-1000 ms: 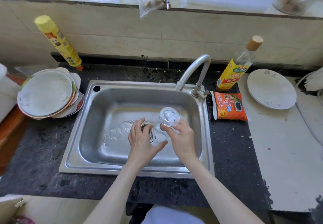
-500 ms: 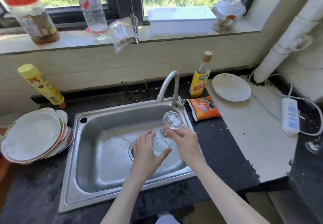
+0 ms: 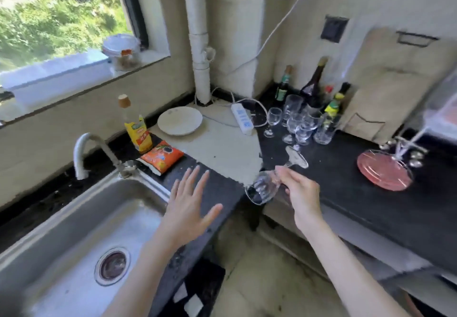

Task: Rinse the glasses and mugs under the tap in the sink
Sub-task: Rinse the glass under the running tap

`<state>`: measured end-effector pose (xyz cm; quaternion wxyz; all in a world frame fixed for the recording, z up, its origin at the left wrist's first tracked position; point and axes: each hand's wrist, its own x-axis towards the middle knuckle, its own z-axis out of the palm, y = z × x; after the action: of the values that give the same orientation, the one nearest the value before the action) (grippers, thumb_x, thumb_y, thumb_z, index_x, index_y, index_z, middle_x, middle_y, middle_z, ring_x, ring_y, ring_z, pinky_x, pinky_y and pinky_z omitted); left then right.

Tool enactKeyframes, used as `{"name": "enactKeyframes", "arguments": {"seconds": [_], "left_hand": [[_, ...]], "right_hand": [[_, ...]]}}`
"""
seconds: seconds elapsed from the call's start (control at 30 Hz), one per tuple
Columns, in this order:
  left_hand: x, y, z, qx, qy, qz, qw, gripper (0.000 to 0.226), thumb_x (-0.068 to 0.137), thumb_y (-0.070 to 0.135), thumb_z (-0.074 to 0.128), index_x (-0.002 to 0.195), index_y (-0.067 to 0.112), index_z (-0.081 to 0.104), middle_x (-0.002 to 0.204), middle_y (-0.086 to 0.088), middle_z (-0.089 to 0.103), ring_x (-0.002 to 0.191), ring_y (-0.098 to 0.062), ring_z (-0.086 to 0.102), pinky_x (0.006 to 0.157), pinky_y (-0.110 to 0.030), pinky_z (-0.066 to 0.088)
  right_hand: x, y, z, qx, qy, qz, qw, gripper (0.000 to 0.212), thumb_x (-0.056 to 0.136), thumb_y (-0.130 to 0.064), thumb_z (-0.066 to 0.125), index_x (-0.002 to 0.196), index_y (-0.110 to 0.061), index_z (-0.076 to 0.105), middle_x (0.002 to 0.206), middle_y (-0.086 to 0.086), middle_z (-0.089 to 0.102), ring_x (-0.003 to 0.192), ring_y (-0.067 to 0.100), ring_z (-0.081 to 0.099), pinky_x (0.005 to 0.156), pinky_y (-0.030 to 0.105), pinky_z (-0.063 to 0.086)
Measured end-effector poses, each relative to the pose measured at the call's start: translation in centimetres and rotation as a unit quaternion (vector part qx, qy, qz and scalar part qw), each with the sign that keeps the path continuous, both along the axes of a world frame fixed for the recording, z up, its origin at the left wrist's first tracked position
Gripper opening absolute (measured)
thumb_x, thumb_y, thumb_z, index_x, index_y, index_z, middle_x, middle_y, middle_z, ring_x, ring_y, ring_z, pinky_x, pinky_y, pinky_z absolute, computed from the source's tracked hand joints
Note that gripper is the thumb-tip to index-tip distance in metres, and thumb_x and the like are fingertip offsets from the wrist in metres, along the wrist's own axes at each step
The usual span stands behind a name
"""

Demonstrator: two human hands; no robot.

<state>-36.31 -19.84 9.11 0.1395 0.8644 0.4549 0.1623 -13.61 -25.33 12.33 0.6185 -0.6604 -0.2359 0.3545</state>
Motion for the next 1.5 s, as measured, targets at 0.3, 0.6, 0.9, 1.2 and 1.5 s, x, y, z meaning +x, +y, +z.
{"name": "enactKeyframes", "arguments": {"seconds": [0.3, 0.6, 0.9, 1.2, 1.5], "left_hand": [[24.8, -7.8, 3.8, 0.061, 0.022, -0.239, 0.969, 0.076, 0.08, 0.064, 0.005, 0.148, 0.03, 0.0, 0.156, 0.006, -0.01, 0.141, -0.011, -0.02, 0.114, -0.036, -0.013], [47.7, -21.5, 2.5, 0.015, -0.036, -0.339, 0.94, 0.073, 0.083, 0.06, 0.009, 0.148, 0.028, 0.008, 0.157, 0.005, 0.0, 0.141, -0.009, -0.017, 0.115, -0.035, -0.012], [61.9, -24.2, 1.3, -0.008, 0.012, -0.375, 0.927, 0.077, 0.078, 0.063, 0.003, 0.148, 0.03, 0.003, 0.156, 0.007, -0.007, 0.141, -0.008, -0.02, 0.113, -0.031, -0.015], [77.8, -21.3, 1.0, -0.012, -0.02, -0.391, 0.92, 0.077, 0.078, 0.063, 0.006, 0.147, 0.029, 0.002, 0.153, 0.011, -0.01, 0.137, -0.003, -0.024, 0.112, -0.031, -0.015], [87.1, -20.2, -0.8, -0.044, -0.009, -0.384, 0.922, 0.073, 0.082, 0.062, 0.008, 0.145, 0.028, -0.009, 0.15, 0.014, -0.017, 0.138, -0.002, -0.023, 0.113, -0.031, -0.013]], "right_hand": [[21.1, -18.9, 3.4, 0.032, -0.116, -0.207, 0.971, 0.017, 0.083, -0.017, 0.068, 0.097, -0.009, 0.072, 0.086, -0.007, 0.07, 0.073, -0.014, 0.061, 0.066, 0.006, 0.046], [39.0, -34.3, 5.5, 0.026, -0.146, -0.295, 0.944, 0.012, 0.083, -0.014, 0.067, 0.093, -0.019, 0.071, 0.084, -0.011, 0.069, 0.072, -0.014, 0.061, 0.07, 0.006, 0.048], [52.7, -40.2, 3.0, 0.003, -0.139, -0.336, 0.932, 0.012, 0.083, -0.016, 0.068, 0.093, -0.015, 0.073, 0.085, -0.007, 0.071, 0.073, -0.011, 0.062, 0.068, 0.005, 0.046], [66.6, -37.7, 2.6, -0.021, -0.158, -0.329, 0.931, 0.01, 0.083, -0.022, 0.067, 0.092, -0.022, 0.073, 0.088, -0.009, 0.071, 0.078, -0.012, 0.061, 0.08, 0.019, 0.046], [74.9, -36.7, -3.1, -0.094, -0.231, -0.274, 0.929, 0.013, 0.082, -0.008, 0.067, 0.087, -0.017, 0.074, 0.086, -0.008, 0.069, 0.083, -0.004, 0.063, 0.075, 0.006, 0.045]]}}
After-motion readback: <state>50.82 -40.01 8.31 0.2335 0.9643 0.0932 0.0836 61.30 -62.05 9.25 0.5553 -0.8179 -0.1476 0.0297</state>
